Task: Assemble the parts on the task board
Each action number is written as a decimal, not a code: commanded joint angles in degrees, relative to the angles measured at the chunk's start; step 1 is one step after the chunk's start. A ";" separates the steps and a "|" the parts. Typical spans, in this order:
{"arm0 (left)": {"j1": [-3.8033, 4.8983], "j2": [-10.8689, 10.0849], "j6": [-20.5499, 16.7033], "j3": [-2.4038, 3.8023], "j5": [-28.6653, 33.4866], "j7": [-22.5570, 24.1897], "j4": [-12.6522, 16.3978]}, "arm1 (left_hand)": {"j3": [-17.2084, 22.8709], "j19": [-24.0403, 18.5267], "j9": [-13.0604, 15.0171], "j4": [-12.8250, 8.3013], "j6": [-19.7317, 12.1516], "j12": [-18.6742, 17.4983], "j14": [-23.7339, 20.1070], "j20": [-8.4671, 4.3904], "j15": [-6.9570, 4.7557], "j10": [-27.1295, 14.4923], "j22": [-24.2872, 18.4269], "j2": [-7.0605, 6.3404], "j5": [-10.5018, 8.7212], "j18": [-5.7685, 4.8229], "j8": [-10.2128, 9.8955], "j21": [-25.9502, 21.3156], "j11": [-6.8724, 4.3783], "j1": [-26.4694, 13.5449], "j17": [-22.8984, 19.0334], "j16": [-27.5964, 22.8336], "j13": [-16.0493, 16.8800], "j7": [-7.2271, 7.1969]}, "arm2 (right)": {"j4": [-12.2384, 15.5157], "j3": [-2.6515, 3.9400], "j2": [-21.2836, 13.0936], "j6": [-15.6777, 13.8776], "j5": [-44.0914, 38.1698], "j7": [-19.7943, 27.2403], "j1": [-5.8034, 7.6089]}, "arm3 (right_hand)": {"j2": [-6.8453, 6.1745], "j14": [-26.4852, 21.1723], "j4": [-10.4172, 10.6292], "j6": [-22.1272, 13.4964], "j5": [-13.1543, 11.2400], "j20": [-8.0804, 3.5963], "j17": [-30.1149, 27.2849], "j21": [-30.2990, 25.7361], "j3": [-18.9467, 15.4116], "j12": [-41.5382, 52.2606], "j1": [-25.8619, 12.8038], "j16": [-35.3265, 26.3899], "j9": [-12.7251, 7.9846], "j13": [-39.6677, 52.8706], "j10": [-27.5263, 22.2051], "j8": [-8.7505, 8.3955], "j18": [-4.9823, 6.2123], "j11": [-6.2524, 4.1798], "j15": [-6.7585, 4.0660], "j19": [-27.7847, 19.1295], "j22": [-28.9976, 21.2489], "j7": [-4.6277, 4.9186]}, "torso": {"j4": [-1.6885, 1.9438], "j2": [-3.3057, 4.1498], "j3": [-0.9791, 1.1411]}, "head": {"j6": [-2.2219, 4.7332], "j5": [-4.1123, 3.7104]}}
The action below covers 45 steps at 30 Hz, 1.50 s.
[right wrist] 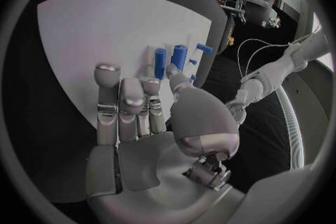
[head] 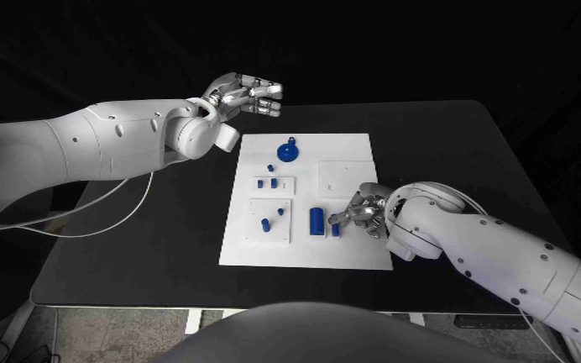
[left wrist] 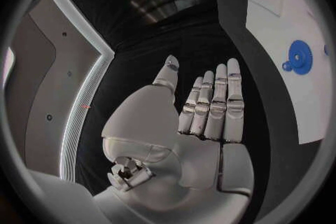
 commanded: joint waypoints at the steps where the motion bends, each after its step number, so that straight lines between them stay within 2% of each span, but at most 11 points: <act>1: 0.04 0.18 0.82 0.05 0.17 0.30 0.00 | -0.06 0.05 -0.09 0.06 -0.40 -0.17 -0.18 0.42 0.10 -0.13 0.01 0.54 0.14 0.25 -0.04 -0.16 0.27 -0.20 -0.01 -0.21 0.01 0.00 | 0.19 -0.02 0.09 0.77 0.04 0.92 -0.07 | 0.17 0.08 0.28 -0.30 -0.26 -0.08 0.09 -0.37 -1.01 -0.33 0.60 -0.21 -0.06 -0.04 -0.41 0.01 -0.67 0.01 -0.03 2.32 -0.07 -0.04 | 0.00 0.02 0.02 | -0.13 0.01; 2: 0.04 0.21 0.82 0.05 0.17 0.30 -0.02 | -0.06 0.05 -0.09 0.06 -0.40 -0.17 -0.18 0.42 0.10 -0.13 0.01 0.54 0.14 0.25 -0.04 -0.16 0.27 -0.20 -0.01 -0.21 0.01 0.00 | 0.22 -0.02 0.07 0.79 0.00 0.93 -0.07 | 0.60 0.11 0.52 -0.35 -0.31 -0.06 0.19 -0.29 -2.45 -0.22 1.31 -0.17 -0.15 -0.07 -0.44 0.00 -0.63 0.01 -0.04 2.33 -0.02 -0.02 | 0.02 0.03 0.04 | -0.12 0.02; 20: 0.03 0.45 0.89 0.04 0.11 0.29 -0.32 | 0.02 0.06 -0.09 0.03 -0.58 -0.17 -0.15 0.41 0.09 -0.19 0.01 0.59 0.17 0.24 -0.04 -0.16 0.26 -0.15 0.00 -0.21 0.01 0.00 | 1.26 -0.02 -1.30 0.79 -0.10 1.83 -0.12 | 0.66 0.11 -0.03 -0.27 -0.29 -0.08 0.14 -0.38 -2.08 -0.32 1.72 -0.29 -0.18 -0.22 -0.46 0.00 -0.68 -0.01 -0.04 2.32 -0.03 -0.08 | 0.04 0.02 0.02 | -0.35 -0.07; 25: 0.03 0.44 0.86 0.04 0.11 0.28 -0.45 | 0.02 0.06 -0.09 0.03 -0.58 -0.17 -0.15 0.41 0.09 -0.19 0.01 0.59 0.17 0.24 -0.04 -0.16 0.26 -0.15 0.00 -0.21 0.01 0.00 | 1.68 -0.02 -2.26 0.88 -0.09 2.25 -0.24 | -0.35 0.02 -0.59 -0.24 -0.43 -0.09 0.03 -0.78 -2.25 -0.56 1.86 -0.53 -0.19 -0.42 -0.61 0.01 -0.65 0.03 -0.05 2.23 -0.16 -0.02 | -0.05 -0.05 0.00 | -0.28 -0.02; 28: 0.03 0.48 0.85 0.04 0.11 0.27 -0.51 | 0.02 0.06 -0.09 0.03 -0.58 -0.17 -0.15 0.41 0.09 -0.19 0.01 0.59 0.17 0.24 -0.04 -0.16 0.26 -0.15 0.00 -0.21 0.01 0.00 | 1.79 -0.02 -2.92 -0.05 -0.09 2.87 -0.34 | -0.51 -0.03 -0.36 -0.34 -0.62 -0.06 -0.06 -1.06 -2.33 -0.65 1.57 -0.69 -0.21 -0.49 -0.70 -0.02 -0.64 0.07 -0.01 2.18 -0.26 0.04 | -0.02 -0.05 0.03 | 0.12 -0.19; 31: 0.03 0.58 0.76 0.04 0.11 0.28 -0.60 | 0.02 0.06 -0.09 0.03 -0.58 -0.17 -0.15 0.41 0.09 -0.19 0.01 0.59 0.17 0.24 -0.04 -0.16 0.26 -0.15 0.00 -0.21 0.01 0.00 | 1.83 -0.01 -3.99 -1.47 0.51 5.14 -0.40 | -1.00 -0.25 0.35 -2.03 -0.77 0.14 -0.36 -2.17 -2.58 -1.11 1.16 -1.22 -0.44 -0.88 -1.08 -0.02 -0.50 0.43 0.25 1.97 -0.62 0.65 | -0.05 -0.09 0.04 | 0.41 -0.27; 36: 0.10 1.21 -0.02 0.04 0.11 0.27 -1.27 | 0.22 0.15 -0.07 -0.05 0.07 -0.16 -0.02 0.37 0.05 0.19 0.03 0.75 0.20 0.26 0.04 -0.13 0.29 0.09 0.02 -0.20 0.01 -0.06 | 2.93 0.18 -7.83 -4.56 4.66 14.25 -0.05 | -0.47 -0.34 0.84 -2.68 -0.61 0.16 -0.51 -3.50 -2.41 -0.55 1.49 -1.39 -0.35 -0.57 -1.01 0.01 -0.18 0.54 0.21 1.86 -1.09 0.83 | -0.14 -0.18 -0.01 | 1.57 -0.49; 39: 0.19 2.07 -0.38 0.04 0.18 0.27 -2.24 | 0.42 0.18 -0.03 -0.04 0.58 -0.14 0.02 0.35 0.04 0.45 0.04 1.01 0.24 0.27 0.10 -0.12 0.26 0.29 0.01 -0.20 0.02 -0.14 | 3.36 0.60 -10.04 -5.98 8.12 21.43 0.81 | 0.34 -0.74 0.36 -2.76 -0.16 0.18 -1.02 -5.54 -1.99 -0.88 2.21 -2.28 -0.33 -0.81 -1.51 0.00 0.00 0.59 0.20 1.43 -1.78 0.83 | -0.31 -0.24 0.14 | 3.21 -0.68; 42: 0.29 3.53 -0.47 0.04 0.34 0.32 -3.92 | 0.65 0.20 0.01 -0.05 1.89 -0.17 0.07 0.31 -0.02 1.18 0.04 1.27 0.35 0.24 0.20 -0.13 0.07 0.61 0.00 -0.21 0.00 -0.30 | 2.25 1.38 -11.46 -7.02 12.80 28.80 2.13 | 1.11 -2.61 -0.77 -3.21 0.91 0.44 -5.25 -14.51 -1.68 -4.43 2.99 -8.63 -0.46 -3.61 -3.65 0.00 0.36 0.83 0.40 -0.13 -5.41 1.00 | -0.55 -0.59 0.24 | 4.88 -0.97; 44: 0.39 4.51 -0.72 0.04 0.43 0.58 -5.03 | 0.78 0.17 0.06 -0.08 3.07 -0.17 0.05 0.28 -0.07 1.66 0.03 1.44 0.40 0.21 0.29 -0.15 -0.14 0.86 -0.02 -0.20 0.00 -0.51 | 0.35 1.89 -11.62 -7.93 16.89 32.61 3.15 | 1.44 -4.99 -2.04 -3.77 1.85 0.85 -10.71 -18.47 -1.42 -9.30 3.42 -15.76 -0.63 -7.90 -5.84 0.01 0.13 1.18 0.88 -1.44 -8.93 1.05 | -0.68 -0.87 0.29 | 6.21 -1.21; 45: 0.46 4.92 -1.05 0.04 0.46 0.75 -5.44 | 0.91 0.18 0.07 -0.13 3.57 -0.17 0.08 0.24 -0.13 1.84 0.04 1.60 0.49 0.20 0.33 -0.13 -0.47 1.09 -0.01 -0.20 0.00 -0.84 | -0.58 2.13 -11.59 -8.40 18.64 33.86 3.51 | 1.74 -5.94 -2.71 -4.36 2.70 1.21 -12.90 -20.89 -1.03 -11.64 3.73 -18.42 -0.77 -10.20 -6.57 0.03 -0.03 1.33 1.26 -2.33 -11.39 1.43 | -0.76 -1.07 0.33 | 6.65 -1.26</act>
